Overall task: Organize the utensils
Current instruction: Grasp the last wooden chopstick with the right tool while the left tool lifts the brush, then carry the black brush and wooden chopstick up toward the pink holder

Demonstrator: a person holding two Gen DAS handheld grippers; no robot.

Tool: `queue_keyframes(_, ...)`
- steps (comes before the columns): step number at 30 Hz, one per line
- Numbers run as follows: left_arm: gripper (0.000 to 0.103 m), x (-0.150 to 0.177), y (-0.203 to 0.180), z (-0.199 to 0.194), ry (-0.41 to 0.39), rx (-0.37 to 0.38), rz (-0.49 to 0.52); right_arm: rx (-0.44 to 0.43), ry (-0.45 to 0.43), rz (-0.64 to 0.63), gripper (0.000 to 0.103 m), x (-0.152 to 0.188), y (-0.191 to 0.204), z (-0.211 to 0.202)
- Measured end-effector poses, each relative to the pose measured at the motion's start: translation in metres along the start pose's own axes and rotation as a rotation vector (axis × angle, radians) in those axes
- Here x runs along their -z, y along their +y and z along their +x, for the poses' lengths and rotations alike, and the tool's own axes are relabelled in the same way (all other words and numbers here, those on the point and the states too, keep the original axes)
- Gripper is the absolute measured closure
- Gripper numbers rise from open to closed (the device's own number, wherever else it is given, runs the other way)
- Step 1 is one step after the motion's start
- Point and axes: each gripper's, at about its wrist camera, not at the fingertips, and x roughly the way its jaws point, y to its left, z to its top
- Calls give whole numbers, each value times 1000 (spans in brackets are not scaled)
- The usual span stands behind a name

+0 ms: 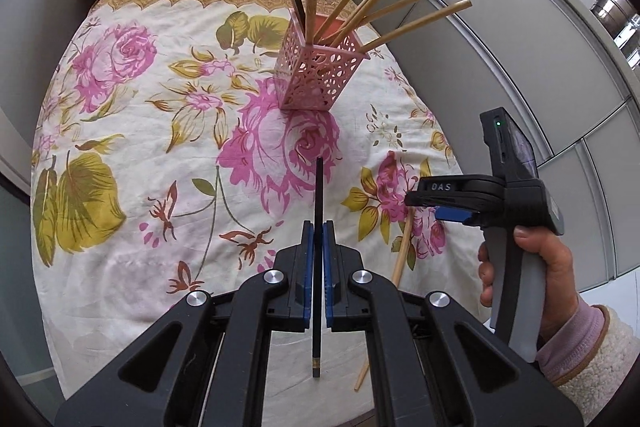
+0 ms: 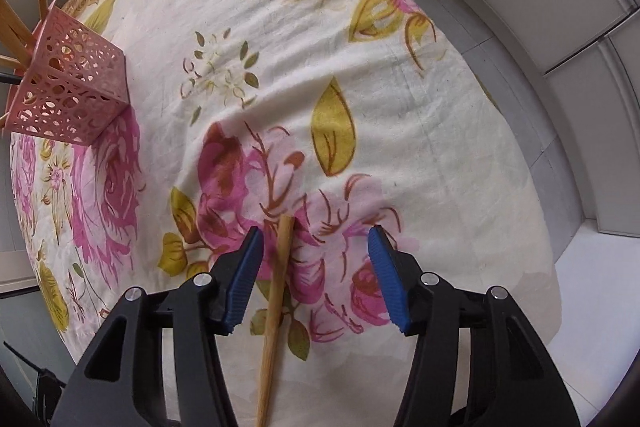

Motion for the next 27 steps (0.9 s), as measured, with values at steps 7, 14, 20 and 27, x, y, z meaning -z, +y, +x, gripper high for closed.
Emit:
queue_keyframes(7, 100, -3, -2, -32, -131, -6, -7, 79, -102, -169, 95, 16, 34, 2)
queue_keyframes(14, 100, 4, -38, -86, -407, -89, 49, -22, -539, -285, 95, 81, 16, -80)
queue_keyframes(20, 100, 16, -75, -116, -553, -114, 90, -89, -973, -393, 95, 131, -8, -172)
queue_keyframes(27, 100, 20, -97, -130, -597, -130, 113, -196, -1177, -332, 95, 171, -50, -248)
